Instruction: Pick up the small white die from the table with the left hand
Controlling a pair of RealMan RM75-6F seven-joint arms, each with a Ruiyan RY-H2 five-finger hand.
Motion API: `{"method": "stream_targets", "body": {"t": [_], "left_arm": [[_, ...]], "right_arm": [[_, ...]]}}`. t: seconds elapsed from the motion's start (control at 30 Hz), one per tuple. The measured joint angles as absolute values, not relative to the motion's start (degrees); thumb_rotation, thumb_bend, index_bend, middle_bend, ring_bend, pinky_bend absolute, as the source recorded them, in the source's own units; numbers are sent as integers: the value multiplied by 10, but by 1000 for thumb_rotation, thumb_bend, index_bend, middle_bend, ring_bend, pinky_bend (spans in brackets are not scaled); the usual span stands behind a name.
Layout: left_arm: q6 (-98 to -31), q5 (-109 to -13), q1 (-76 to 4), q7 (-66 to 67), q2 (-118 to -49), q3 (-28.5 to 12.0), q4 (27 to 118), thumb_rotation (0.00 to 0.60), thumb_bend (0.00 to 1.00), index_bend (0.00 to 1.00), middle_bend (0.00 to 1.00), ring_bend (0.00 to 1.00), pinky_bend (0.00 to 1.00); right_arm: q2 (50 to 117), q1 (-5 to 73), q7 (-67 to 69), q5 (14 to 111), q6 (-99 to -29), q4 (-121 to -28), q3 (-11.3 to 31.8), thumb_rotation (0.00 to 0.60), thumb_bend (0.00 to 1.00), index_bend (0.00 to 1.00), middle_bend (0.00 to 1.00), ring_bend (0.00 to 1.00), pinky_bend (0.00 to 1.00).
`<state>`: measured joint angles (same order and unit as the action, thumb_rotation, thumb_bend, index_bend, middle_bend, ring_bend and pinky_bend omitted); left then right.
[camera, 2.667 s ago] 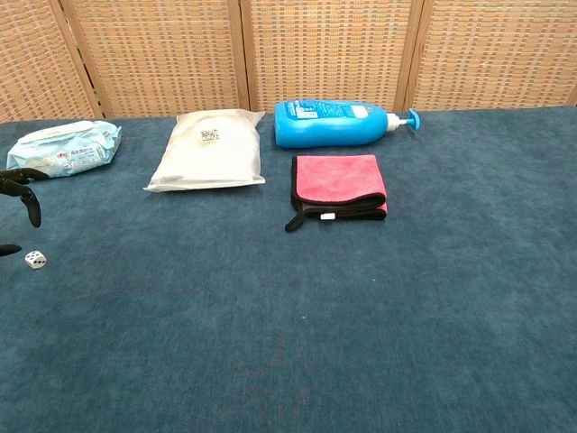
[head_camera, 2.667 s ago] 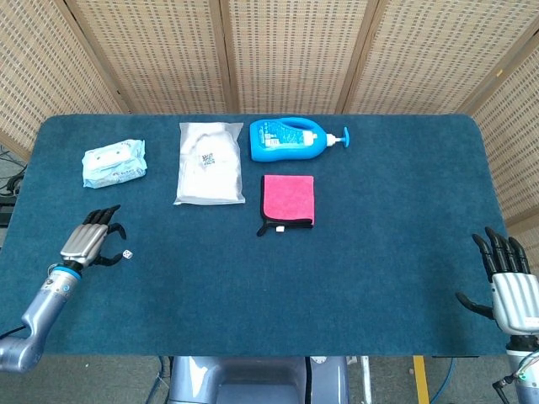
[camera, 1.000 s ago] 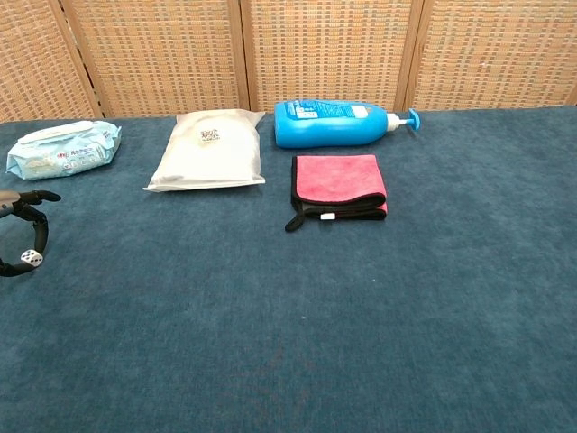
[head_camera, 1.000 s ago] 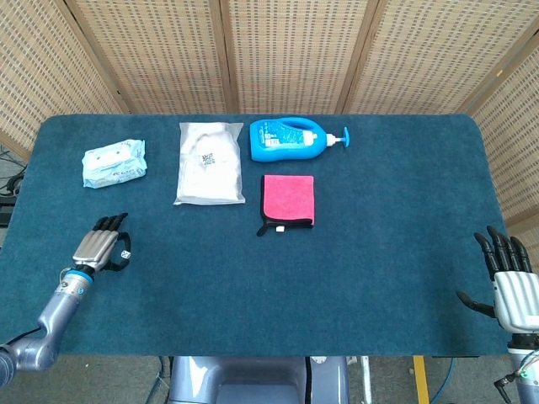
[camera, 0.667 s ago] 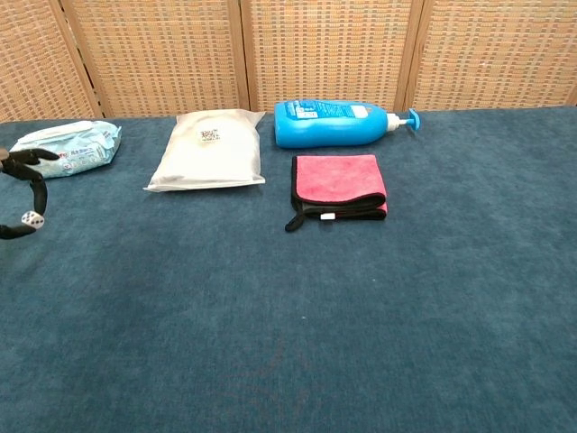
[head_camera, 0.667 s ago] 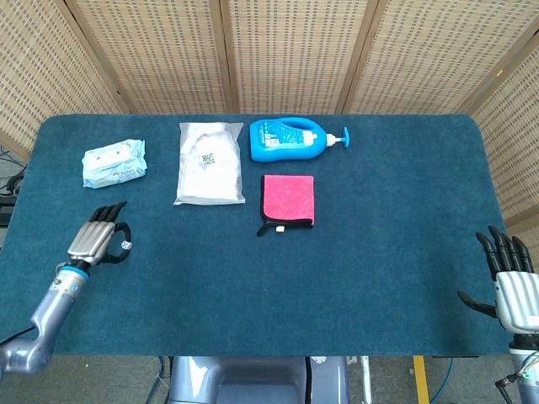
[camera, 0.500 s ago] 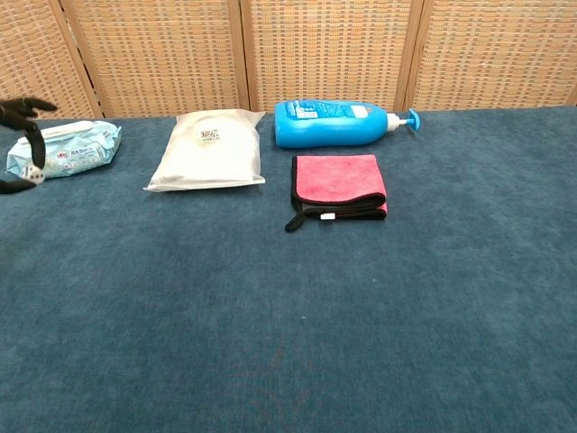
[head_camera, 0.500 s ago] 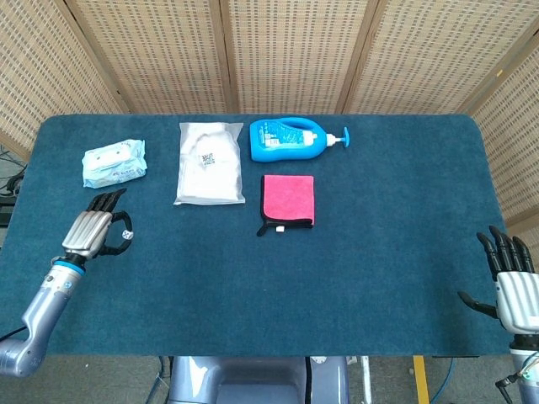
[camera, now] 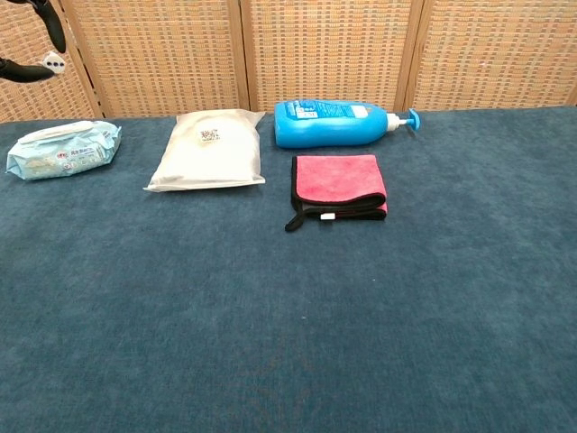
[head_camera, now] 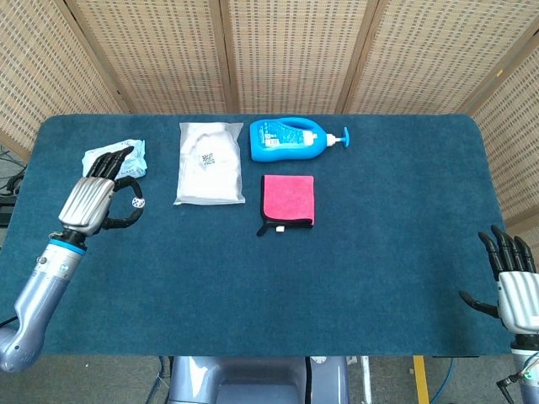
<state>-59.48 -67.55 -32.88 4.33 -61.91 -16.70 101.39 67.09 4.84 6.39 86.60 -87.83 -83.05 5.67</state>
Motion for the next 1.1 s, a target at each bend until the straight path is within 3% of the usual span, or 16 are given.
{"method": "stream_targets", "body": {"t": [0.1, 0.43, 0.5, 0.67, 1.1], "left_arm": [[-593, -668, -332, 45, -617, -167, 1018, 600, 245, 69, 0, 0, 0], [-607, -674, -321, 21, -608, -158, 1015, 600, 242, 41, 0, 0, 0], [-616, -683, -311, 11, -605, -152, 1013, 600, 206, 17, 0, 0, 0], [-643, -711, -277, -15, -598, -128, 999, 600, 1, 0, 0, 0, 0], [-826, -769, -111, -81, -579, -45, 982, 600, 0, 0, 0, 0, 0]], "right_arm": [[671, 48, 64, 865, -878, -830, 57, 600, 0, 0, 0, 0, 0], [671, 49, 63, 866, -876, -831, 56, 600, 0, 0, 0, 0, 0], [671, 49, 62, 865, -876, -831, 56, 600, 0, 0, 0, 0, 0], [671, 49, 61, 865, -876, -832, 56, 600, 0, 0, 0, 0, 0], [677, 47, 51, 871, -886, -832, 56, 600, 0, 0, 0, 0, 0]]}}
